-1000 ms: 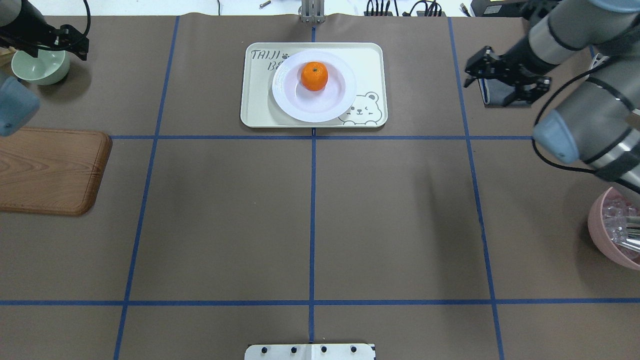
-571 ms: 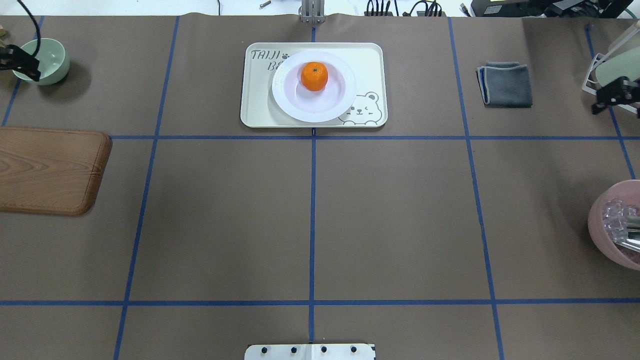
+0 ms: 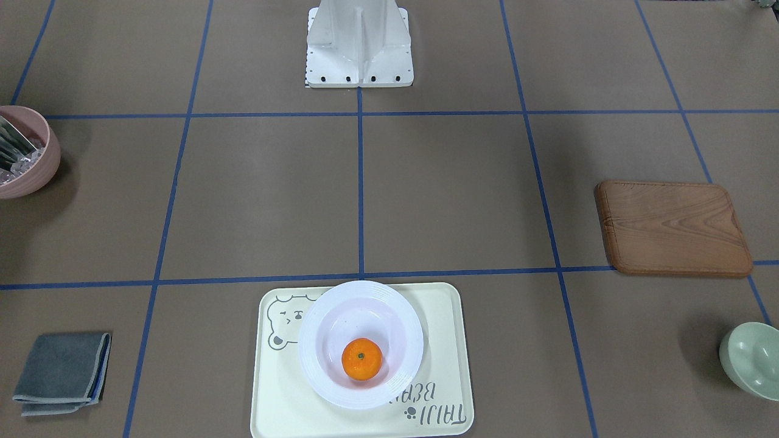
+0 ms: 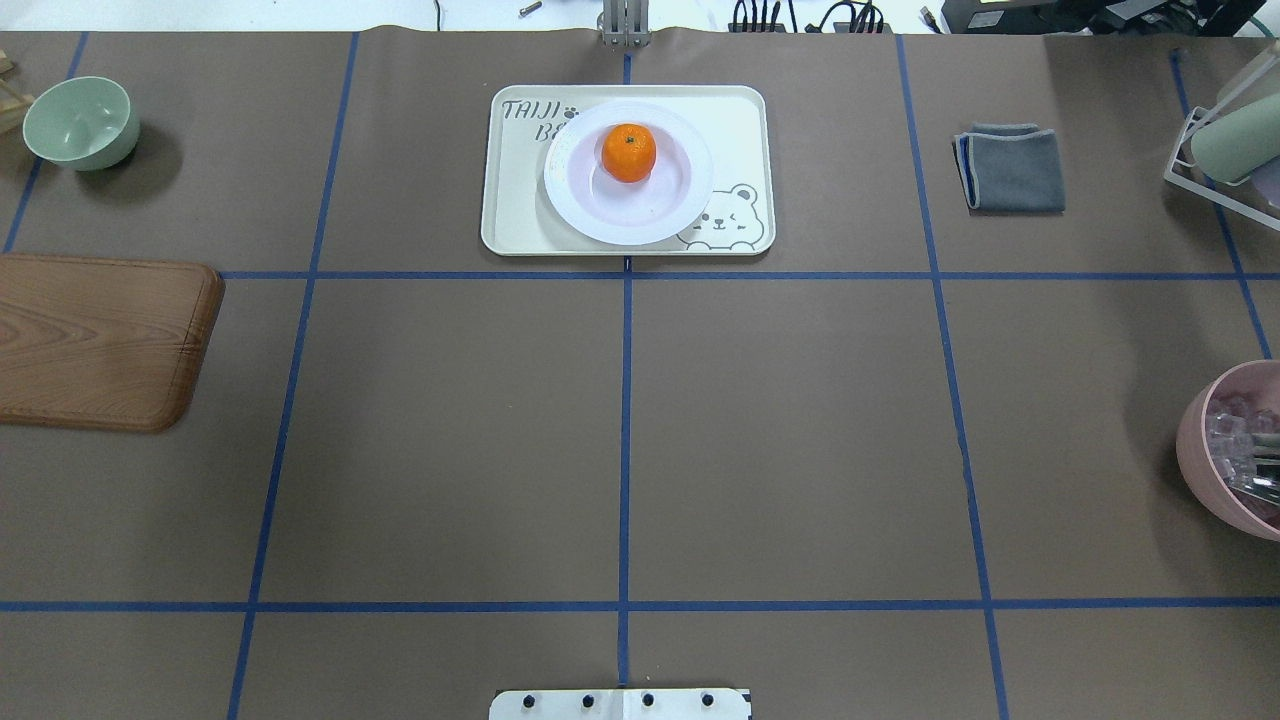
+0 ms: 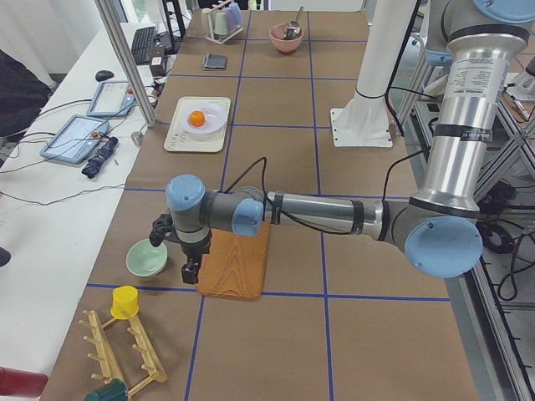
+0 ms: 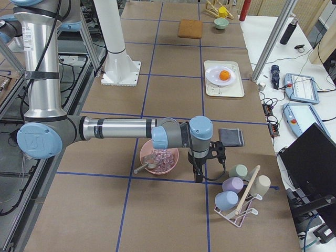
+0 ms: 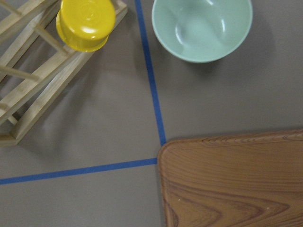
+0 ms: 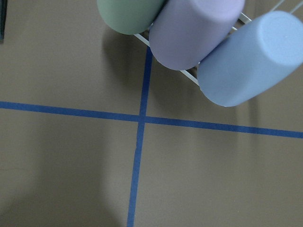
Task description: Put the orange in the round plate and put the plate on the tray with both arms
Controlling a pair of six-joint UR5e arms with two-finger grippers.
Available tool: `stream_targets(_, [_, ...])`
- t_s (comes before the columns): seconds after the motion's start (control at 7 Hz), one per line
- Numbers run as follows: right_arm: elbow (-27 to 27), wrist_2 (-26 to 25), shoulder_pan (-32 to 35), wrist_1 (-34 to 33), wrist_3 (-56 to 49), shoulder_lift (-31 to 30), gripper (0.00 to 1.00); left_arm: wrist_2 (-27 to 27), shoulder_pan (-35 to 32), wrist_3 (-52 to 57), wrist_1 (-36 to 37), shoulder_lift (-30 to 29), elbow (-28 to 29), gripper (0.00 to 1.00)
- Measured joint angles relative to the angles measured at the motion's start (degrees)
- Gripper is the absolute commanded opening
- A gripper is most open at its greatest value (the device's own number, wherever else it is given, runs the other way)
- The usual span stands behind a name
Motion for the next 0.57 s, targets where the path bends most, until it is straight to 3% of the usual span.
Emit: stream_targets(0.57, [0.3, 0.3, 0.9, -4.5, 0.0, -0.1, 1.0, -3.5, -1.5, 0.7, -0.1, 3.6, 1.5, 0.99])
